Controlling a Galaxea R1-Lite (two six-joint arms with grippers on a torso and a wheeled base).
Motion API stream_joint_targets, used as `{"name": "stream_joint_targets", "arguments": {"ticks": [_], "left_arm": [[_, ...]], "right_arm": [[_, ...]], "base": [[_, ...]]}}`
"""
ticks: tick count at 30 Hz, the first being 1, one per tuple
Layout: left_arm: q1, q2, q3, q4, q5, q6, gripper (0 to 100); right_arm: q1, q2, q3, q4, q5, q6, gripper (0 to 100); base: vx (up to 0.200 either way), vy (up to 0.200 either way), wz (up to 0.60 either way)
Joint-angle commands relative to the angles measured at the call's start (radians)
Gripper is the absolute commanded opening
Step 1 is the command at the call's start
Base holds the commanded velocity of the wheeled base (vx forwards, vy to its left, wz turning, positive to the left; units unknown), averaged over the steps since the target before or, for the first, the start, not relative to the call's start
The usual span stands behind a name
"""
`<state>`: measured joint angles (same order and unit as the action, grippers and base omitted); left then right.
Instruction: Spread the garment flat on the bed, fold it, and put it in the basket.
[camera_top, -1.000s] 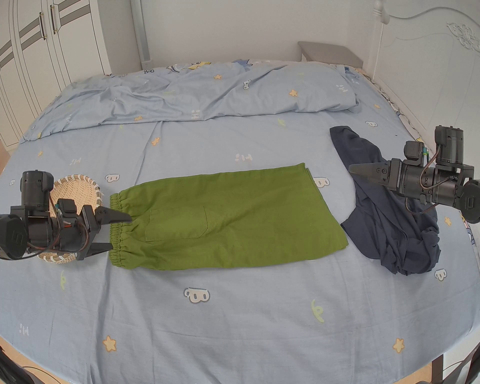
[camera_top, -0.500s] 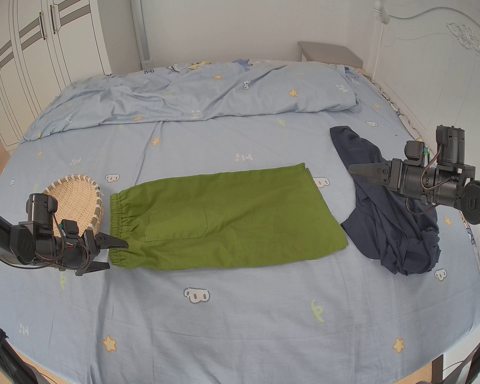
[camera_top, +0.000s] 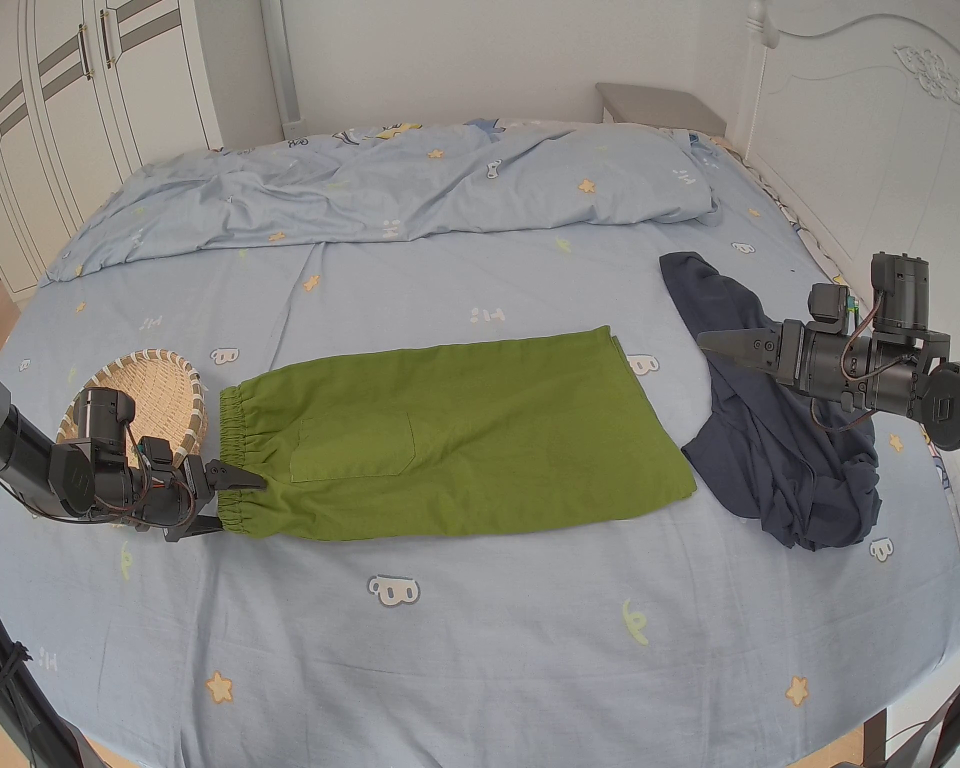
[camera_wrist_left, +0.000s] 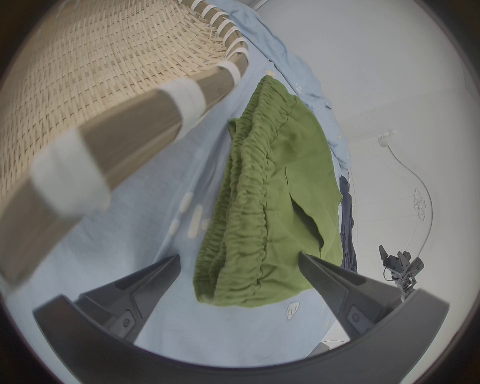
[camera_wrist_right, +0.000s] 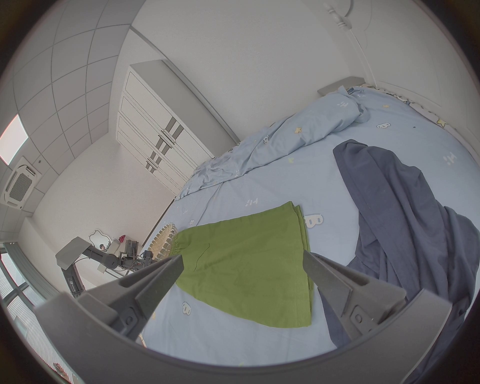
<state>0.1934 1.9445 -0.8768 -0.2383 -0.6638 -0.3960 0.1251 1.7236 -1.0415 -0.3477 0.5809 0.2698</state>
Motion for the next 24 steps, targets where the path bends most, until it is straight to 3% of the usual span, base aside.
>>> {"name": "stream_joint_targets", "arguments": {"ticks": [1,12,24], "left_arm": [[0.000,0.047,-0.059,-0.001,-0.008,-0.001,100],[-0.042,0.117,-0.143,-0.003,-0.011,0.000,100],[-0.049,0.134,-0.166,-0.092,-0.011,-0.015,100]], "right_arm": [[0.002,0.004,0.001,-0.001,0.001,0.000,100],[0.007,0.010,0.003,-0.001,-0.001,-0.001,100],[0.005,0.010,0.015,-0.048,-0.001,0.002,100]], "base": [[0.000,0.000,0.00],[0.000,0.000,0.00],[0.000,0.000,0.00]]}}
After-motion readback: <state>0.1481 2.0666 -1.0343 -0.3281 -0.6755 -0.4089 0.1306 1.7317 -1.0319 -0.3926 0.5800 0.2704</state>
